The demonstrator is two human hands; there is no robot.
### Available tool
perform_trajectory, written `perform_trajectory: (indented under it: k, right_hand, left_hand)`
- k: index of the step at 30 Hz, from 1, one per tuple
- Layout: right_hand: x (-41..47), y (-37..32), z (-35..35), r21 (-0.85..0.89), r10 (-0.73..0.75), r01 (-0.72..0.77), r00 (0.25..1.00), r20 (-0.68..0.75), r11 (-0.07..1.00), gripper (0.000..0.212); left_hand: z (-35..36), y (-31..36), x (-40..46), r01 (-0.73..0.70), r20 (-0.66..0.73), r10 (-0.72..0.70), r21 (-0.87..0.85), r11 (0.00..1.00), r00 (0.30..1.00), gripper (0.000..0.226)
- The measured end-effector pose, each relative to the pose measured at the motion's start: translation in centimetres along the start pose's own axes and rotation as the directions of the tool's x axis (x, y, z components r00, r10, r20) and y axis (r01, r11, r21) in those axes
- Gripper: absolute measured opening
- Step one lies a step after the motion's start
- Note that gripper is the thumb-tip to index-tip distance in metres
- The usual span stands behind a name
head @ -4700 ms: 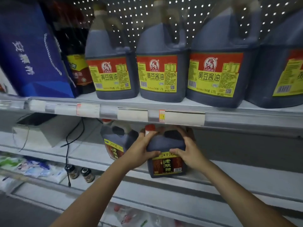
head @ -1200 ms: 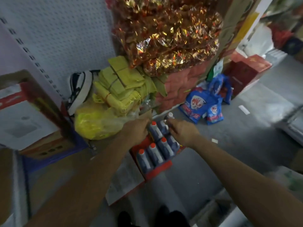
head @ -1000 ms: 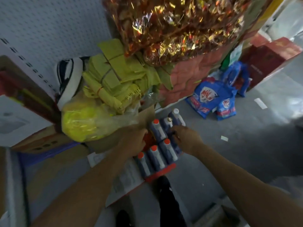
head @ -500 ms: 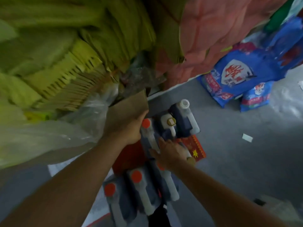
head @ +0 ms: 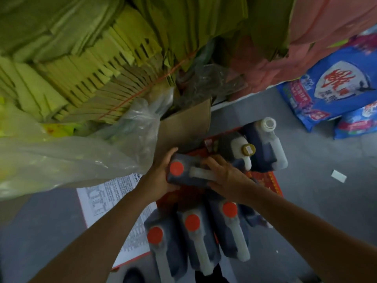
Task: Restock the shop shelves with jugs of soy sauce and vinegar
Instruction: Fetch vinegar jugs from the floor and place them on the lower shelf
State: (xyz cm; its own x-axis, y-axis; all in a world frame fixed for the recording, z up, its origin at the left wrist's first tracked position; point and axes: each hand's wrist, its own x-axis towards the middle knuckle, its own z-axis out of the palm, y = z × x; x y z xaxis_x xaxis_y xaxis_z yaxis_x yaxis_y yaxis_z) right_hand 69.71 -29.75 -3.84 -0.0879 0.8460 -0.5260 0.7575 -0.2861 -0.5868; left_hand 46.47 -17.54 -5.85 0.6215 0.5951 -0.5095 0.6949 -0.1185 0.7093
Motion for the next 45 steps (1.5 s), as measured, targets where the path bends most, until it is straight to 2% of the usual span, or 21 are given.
perform_trajectory:
  k: [2, 4, 7, 12, 14, 17, 19, 21, 23, 27, 31, 34, 36, 39, 42, 44, 45]
  right_hand:
    - [-0.3, 0.4, 0.7, 0.043, 0.053, -0.051, 0.997, -0.052, 0.998, 0.093]
    - [-0.2, 0.5, 1.2, 0.033, 0.066, -0.063, 0.992, -0.104, 0.997, 0.101]
    - [0.4, 0.4, 1.0, -0.06, 0.075, -0.082, 0.992, -0.105, 0.995, 0.097]
    - [-1.5, -1.3, -2.0, -0.061, 0.103, -0.109, 0.991, -0.082, 0.992, 0.094]
    - [-3.4, -2.9, -4.5, -0.065, 0.045, -0.051, 0.995, -0.094, 0.997, 0.092]
    - [-7.3, -6.8, -9.6, -0.063, -0.065, 0.058, 0.99, -0.124, 0.996, 0.087]
    - [-10.0, -10.3, -14.1, -0.065, -0.118, 0.108, 0.976, -0.18, 0.992, 0.084]
    - [-12.3, -14.1, -18.5, -0.066, -0.203, 0.193, 0.942, -0.266, 0.979, 0.083]
    - [-14.8, -18.8, -22.7, -0.048, -0.328, 0.334, 0.871, -0.366, 0.941, 0.084]
    - [-18.9, -31.3, -28.5, 0.012, -0.496, 0.589, 0.691, -0.526, 0.808, 0.1]
    - [-23.2, -46.3, -31.5, -0.018, -0.659, 0.785, 0.507, -0.555, 0.619, 0.114]
    - [-28.5, -57.9, -31.9, -0.09, -0.791, 0.887, 0.352, -0.501, 0.452, 0.112]
    - [-32.1, -64.8, -30.7, -0.094, -0.851, 0.937, 0.259, -0.457, 0.336, 0.102]
    - [-38.2, -75.6, -26.8, -0.075, -0.931, 0.986, 0.112, -0.346, 0.146, 0.093]
    - [-44.5, -84.5, -20.9, -0.008, -0.983, 1.0, -0.019, -0.182, -0.018, 0.091]
    - [-48.9, -90.0, -15.3, 0.053, -0.993, 0.993, -0.102, -0.065, -0.105, 0.089]
    - [-51.0, -92.5, -12.2, 0.105, -0.992, 0.986, -0.128, -0.015, -0.129, 0.088]
  left_hand:
    - [0.6, -0.6, 1.2, -0.014, 0.016, 0.014, -0.006, 1.0, 1.0, 0.117]
    - [1.0, -1.2, 1.9, -0.028, 0.004, 0.028, 0.035, 0.999, 1.0, 0.11]
    - [1.2, -1.4, 1.6, -0.087, -0.013, 0.087, 0.034, 0.996, 0.996, 0.103]
    - [1.2, 1.3, -1.6, -0.143, -0.114, 0.145, 0.029, 0.989, 0.983, 0.097]
    - [0.4, 3.4, -3.7, -0.192, -0.145, 0.189, -0.008, 0.981, 0.971, 0.103]
    - [-3.1, 8.0, -7.4, -0.247, -0.194, 0.241, -0.009, 0.969, 0.951, 0.089]
    - [-6.6, 12.2, -10.1, -0.269, -0.237, 0.256, -0.025, 0.963, 0.937, 0.092]
    - [-10.6, 16.4, -13.3, -0.29, -0.31, 0.25, -0.088, 0.953, 0.917, 0.091]
    - [-15.5, 21.2, -18.1, -0.275, -0.405, 0.223, -0.076, 0.958, 0.887, 0.09]
    - [-25.5, 29.7, -30.0, -0.296, -0.587, 0.228, -0.021, 0.955, 0.777, 0.085]
    - [-34.1, 35.7, -44.5, -0.309, -0.729, 0.242, 0.044, 0.95, 0.641, 0.087]
    - [-38.2, 38.1, -57.4, -0.341, -0.843, 0.256, 0.092, 0.936, 0.474, 0.085]
    - [-39.0, 39.0, -65.5, -0.335, -0.894, 0.273, 0.151, 0.93, 0.355, 0.097]
    - [-37.8, 38.9, -78.7, -0.206, -0.925, 0.322, 0.281, 0.937, 0.204, 0.121]
    - [-34.1, 36.1, -90.5, 0.005, -0.937, 0.35, 0.35, 0.937, 0.023, 0.12]
    - [-30.5, 33.6, -98.5, 0.13, -0.94, 0.327, 0.313, 0.941, -0.101, 0.108]
    - [-28.6, 32.3, -102.5, 0.21, -0.939, 0.317, 0.286, 0.935, -0.135, 0.098]
